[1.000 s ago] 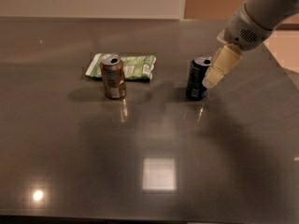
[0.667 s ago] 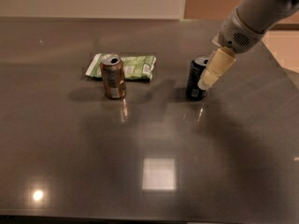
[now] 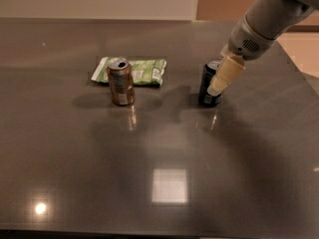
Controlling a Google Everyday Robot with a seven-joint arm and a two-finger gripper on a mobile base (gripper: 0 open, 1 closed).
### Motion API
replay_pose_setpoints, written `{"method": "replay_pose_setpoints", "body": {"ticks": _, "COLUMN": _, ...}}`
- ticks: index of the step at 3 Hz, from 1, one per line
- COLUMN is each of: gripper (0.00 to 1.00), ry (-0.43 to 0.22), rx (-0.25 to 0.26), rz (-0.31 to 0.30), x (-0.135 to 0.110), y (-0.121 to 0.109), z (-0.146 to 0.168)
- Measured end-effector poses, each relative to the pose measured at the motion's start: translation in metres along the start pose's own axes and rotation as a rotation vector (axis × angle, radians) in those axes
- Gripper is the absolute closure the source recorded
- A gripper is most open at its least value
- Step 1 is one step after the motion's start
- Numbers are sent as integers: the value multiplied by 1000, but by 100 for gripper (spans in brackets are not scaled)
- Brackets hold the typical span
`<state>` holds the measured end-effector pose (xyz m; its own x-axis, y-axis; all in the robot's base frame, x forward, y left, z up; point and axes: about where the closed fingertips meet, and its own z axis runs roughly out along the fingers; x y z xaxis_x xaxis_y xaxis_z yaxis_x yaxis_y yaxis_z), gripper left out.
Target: Pick pepsi can
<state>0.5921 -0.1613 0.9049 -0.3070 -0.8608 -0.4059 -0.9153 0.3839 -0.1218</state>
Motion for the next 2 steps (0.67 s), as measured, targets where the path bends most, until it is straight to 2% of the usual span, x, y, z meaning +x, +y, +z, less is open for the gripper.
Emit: {"method": "replay_pose_setpoints", "body": {"ticks": 2, "gripper": 65, "ry": -3, "rx": -9, "rz": -16, "x": -2, "y": 4, "z": -1}}
